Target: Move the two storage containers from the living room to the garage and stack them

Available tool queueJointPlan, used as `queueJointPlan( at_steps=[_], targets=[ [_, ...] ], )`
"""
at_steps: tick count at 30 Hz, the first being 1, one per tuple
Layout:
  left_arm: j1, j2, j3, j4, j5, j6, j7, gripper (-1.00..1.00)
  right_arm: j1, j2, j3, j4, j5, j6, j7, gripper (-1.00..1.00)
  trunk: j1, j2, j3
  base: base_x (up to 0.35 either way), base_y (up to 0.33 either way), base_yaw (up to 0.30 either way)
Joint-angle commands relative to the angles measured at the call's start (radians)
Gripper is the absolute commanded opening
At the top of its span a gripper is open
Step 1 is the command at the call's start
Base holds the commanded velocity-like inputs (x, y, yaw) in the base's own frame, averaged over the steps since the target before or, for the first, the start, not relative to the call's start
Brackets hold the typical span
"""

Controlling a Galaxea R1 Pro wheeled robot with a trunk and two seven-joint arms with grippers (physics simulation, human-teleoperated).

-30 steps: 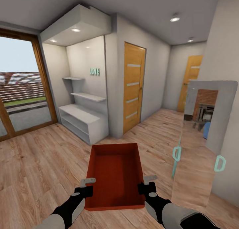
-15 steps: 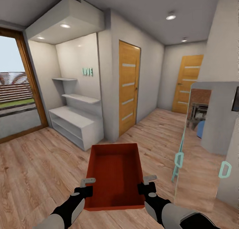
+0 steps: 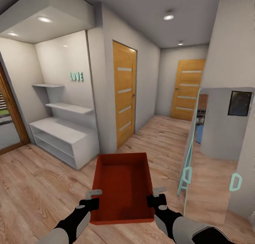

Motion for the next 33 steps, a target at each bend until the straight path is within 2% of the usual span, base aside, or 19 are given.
queueJointPlan(
  at_steps=[1, 26, 33],
  targets=[
    [-0.001, 0.004, 0.055, -0.007, 0.002, -0.024, 0.013, -1.00, 0.000, 0.001, -0.044, 0.002, 0.000, 0.000, 0.007, -1.00, 0.001, -0.002, -0.002, 0.326, 0.152, -0.249],
    [-0.001, 0.004, 0.054, -0.007, 0.002, -0.024, 0.013, -1.00, 0.000, 0.000, -0.044, 0.002, 0.000, 0.000, 0.007, -1.00, 0.001, -0.002, -0.002, 0.326, 0.152, -0.249],
    [-0.001, 0.003, 0.054, -0.007, 0.002, -0.025, 0.013, -1.00, -0.001, 0.000, -0.044, 0.002, 0.000, 0.000, 0.007, -1.00, 0.001, -0.002, -0.002, 0.326, 0.152, -0.071]
  ],
)
